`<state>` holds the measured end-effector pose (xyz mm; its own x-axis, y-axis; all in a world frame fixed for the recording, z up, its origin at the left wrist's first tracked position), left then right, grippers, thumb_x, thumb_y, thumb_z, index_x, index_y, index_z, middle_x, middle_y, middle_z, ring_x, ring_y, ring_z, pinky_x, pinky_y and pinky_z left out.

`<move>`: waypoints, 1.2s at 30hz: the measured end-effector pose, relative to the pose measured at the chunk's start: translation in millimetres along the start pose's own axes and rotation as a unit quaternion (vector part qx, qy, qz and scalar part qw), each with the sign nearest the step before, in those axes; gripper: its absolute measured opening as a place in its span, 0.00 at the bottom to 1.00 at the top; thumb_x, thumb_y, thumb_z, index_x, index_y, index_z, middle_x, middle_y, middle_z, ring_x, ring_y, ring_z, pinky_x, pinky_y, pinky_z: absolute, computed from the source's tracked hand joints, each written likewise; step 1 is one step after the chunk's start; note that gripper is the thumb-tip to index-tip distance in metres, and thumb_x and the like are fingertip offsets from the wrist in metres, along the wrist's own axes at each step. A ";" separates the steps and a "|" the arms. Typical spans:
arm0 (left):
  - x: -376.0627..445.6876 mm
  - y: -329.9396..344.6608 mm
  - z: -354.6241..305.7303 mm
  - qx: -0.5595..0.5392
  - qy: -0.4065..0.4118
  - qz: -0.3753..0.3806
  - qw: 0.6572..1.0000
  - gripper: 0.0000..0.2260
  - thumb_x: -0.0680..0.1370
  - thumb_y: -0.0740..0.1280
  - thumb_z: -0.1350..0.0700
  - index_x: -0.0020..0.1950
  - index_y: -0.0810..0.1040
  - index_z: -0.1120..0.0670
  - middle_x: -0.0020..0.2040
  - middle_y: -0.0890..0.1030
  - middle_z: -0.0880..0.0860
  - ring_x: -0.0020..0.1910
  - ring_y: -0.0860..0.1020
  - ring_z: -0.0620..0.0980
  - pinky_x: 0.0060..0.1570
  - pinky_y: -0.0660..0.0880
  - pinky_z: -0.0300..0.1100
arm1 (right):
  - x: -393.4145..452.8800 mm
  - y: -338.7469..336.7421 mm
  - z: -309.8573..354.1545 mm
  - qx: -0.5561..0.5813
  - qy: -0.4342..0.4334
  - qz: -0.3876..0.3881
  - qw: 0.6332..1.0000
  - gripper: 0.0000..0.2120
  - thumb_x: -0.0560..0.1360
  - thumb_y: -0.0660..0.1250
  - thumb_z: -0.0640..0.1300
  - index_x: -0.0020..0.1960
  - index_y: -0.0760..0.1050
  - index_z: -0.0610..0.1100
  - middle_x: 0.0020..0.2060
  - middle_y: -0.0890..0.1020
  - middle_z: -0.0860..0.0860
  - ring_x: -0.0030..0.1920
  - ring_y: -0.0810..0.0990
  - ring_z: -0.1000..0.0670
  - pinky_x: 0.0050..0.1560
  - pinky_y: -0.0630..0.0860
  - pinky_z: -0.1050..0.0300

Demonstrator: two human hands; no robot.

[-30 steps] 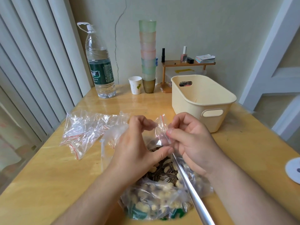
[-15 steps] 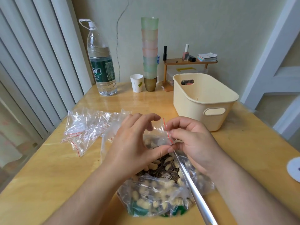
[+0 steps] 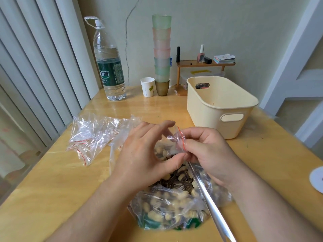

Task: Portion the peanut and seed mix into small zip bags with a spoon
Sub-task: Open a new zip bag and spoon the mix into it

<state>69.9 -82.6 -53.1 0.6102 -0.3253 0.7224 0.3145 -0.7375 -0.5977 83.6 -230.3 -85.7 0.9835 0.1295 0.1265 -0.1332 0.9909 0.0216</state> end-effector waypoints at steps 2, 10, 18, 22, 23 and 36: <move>-0.2 1.5 0.6 0.003 -0.001 0.007 1.000 0.30 0.72 0.77 0.37 0.69 0.80 0.51 0.52 0.82 0.40 0.51 0.78 0.44 0.53 0.78 0.48 | -0.5 0.4 3.5 -0.012 -0.015 0.003 1.000 0.17 0.78 0.64 0.27 0.43 0.87 0.44 0.32 0.82 0.51 0.32 0.77 0.55 0.34 0.74 0.65; -0.4 -0.1 0.1 0.022 0.005 -0.007 1.000 0.25 0.73 0.75 0.36 0.63 0.82 0.50 0.49 0.82 0.41 0.49 0.80 0.45 0.52 0.76 0.52 | 0.6 1.5 5.3 -0.090 -0.053 0.017 0.994 0.16 0.79 0.67 0.33 0.43 0.87 0.50 0.40 0.85 0.52 0.39 0.80 0.55 0.42 0.78 0.59; -0.2 -0.1 1.2 0.044 0.010 -0.006 0.999 0.26 0.73 0.74 0.36 0.65 0.82 0.49 0.47 0.82 0.42 0.49 0.79 0.46 0.51 0.75 0.54 | 0.2 -1.2 4.2 -0.071 -0.056 0.006 0.996 0.11 0.81 0.67 0.34 0.51 0.85 0.48 0.41 0.86 0.40 0.37 0.80 0.43 0.44 0.81 0.47; -0.2 -0.9 2.1 0.039 0.010 -0.003 0.999 0.27 0.73 0.74 0.35 0.66 0.82 0.49 0.48 0.83 0.41 0.50 0.79 0.44 0.53 0.75 0.54 | 0.1 -0.6 3.4 -0.073 -0.051 0.008 0.996 0.12 0.80 0.67 0.32 0.49 0.83 0.47 0.40 0.85 0.39 0.36 0.79 0.48 0.41 0.78 0.53; -0.4 -0.9 2.4 0.039 0.010 -0.003 0.999 0.28 0.73 0.74 0.35 0.67 0.81 0.49 0.49 0.82 0.40 0.50 0.79 0.43 0.54 0.75 0.54 | 0.1 -0.9 3.9 -0.075 -0.052 0.006 0.996 0.11 0.80 0.67 0.32 0.49 0.82 0.47 0.39 0.85 0.39 0.35 0.79 0.48 0.40 0.77 0.54; 12.7 -17.6 18.2 -0.096 -0.128 0.008 0.987 0.27 0.68 0.76 0.36 0.64 0.83 0.45 0.54 0.85 0.40 0.56 0.83 0.39 0.59 0.79 0.39 | 7.0 -47.5 18.8 -0.299 -0.087 0.002 0.950 0.18 0.78 0.71 0.37 0.47 0.85 0.61 0.44 0.83 0.54 0.41 0.79 0.46 0.44 0.80 0.47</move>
<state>85.3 -63.0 -39.8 0.7854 -0.1951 0.5875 0.1751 -0.8402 -0.5132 94.6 -277.2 -67.2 0.9413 0.1768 0.2877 0.0073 0.8411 -0.5408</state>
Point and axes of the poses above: each hand's wrist, its own x-axis towards the middle knuckle, its own y-axis out of the palm, z = x × y, the point moved 8 cm from there along x, towards the middle knuckle
